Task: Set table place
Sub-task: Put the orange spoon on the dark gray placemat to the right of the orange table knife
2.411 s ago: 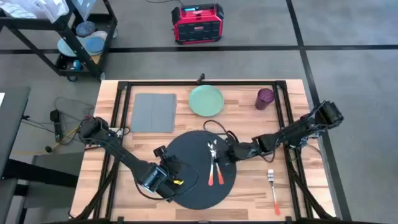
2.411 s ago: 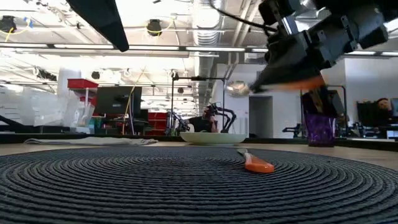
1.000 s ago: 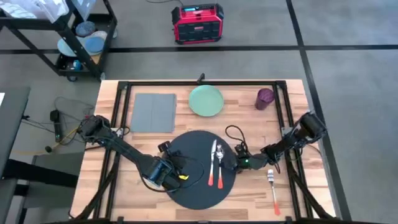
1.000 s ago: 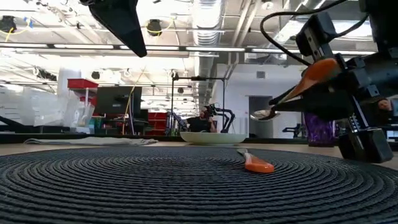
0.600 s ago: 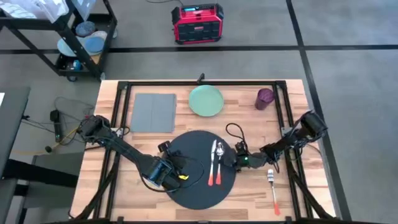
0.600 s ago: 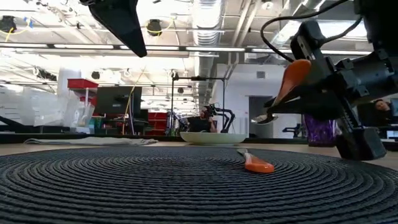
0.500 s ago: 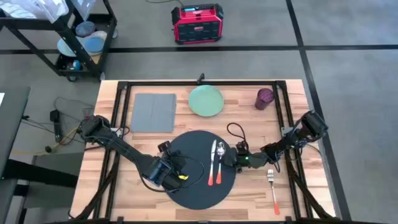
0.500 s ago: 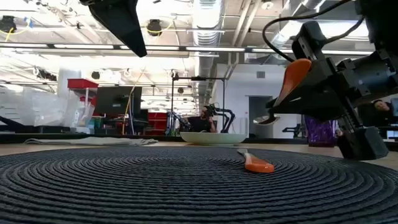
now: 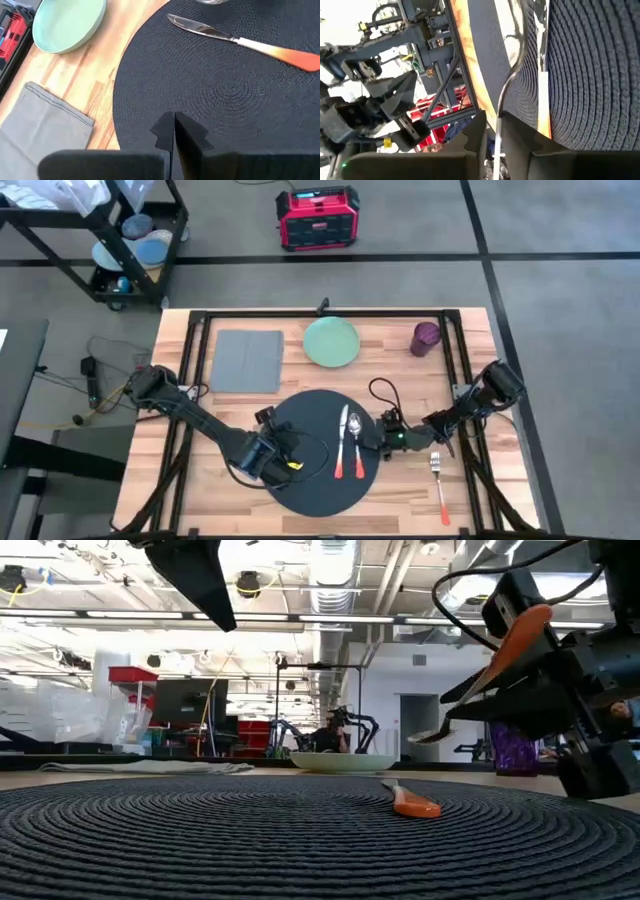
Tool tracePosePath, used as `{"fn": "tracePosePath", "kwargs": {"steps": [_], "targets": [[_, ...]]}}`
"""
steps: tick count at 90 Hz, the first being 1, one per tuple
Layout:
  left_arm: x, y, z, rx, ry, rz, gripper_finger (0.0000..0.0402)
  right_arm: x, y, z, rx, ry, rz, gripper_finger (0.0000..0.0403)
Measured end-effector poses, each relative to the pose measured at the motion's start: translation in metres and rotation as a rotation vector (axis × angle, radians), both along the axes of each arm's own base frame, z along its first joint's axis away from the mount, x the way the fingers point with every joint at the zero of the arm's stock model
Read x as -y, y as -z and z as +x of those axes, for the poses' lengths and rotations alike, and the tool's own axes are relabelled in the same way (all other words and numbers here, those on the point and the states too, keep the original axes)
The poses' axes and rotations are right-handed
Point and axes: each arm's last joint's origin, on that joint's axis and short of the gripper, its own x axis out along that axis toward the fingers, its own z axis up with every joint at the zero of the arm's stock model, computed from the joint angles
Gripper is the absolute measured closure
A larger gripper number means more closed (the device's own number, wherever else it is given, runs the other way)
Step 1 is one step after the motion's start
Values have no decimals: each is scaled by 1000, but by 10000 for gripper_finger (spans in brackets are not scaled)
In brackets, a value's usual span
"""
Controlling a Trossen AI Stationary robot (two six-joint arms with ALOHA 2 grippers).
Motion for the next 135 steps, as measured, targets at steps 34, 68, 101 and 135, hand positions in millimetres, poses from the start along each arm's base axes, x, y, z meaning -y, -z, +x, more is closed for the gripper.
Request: {"fn": "tracePosePath", "kwargs": {"steps": [34,68,101,135], "targets": [[1,0,1,7,6,-3,401,5,-2,2,27,112,100,291],[1,0,1,-9,29,11,401,6,-11,4,124,189,150,290],[1,0,1,-27,43,-10,401,-9,0,-16,48,150,252,290],[1,0,1,-22,36,-18,401,-2,9,-24,-32,134,241,290]]}}
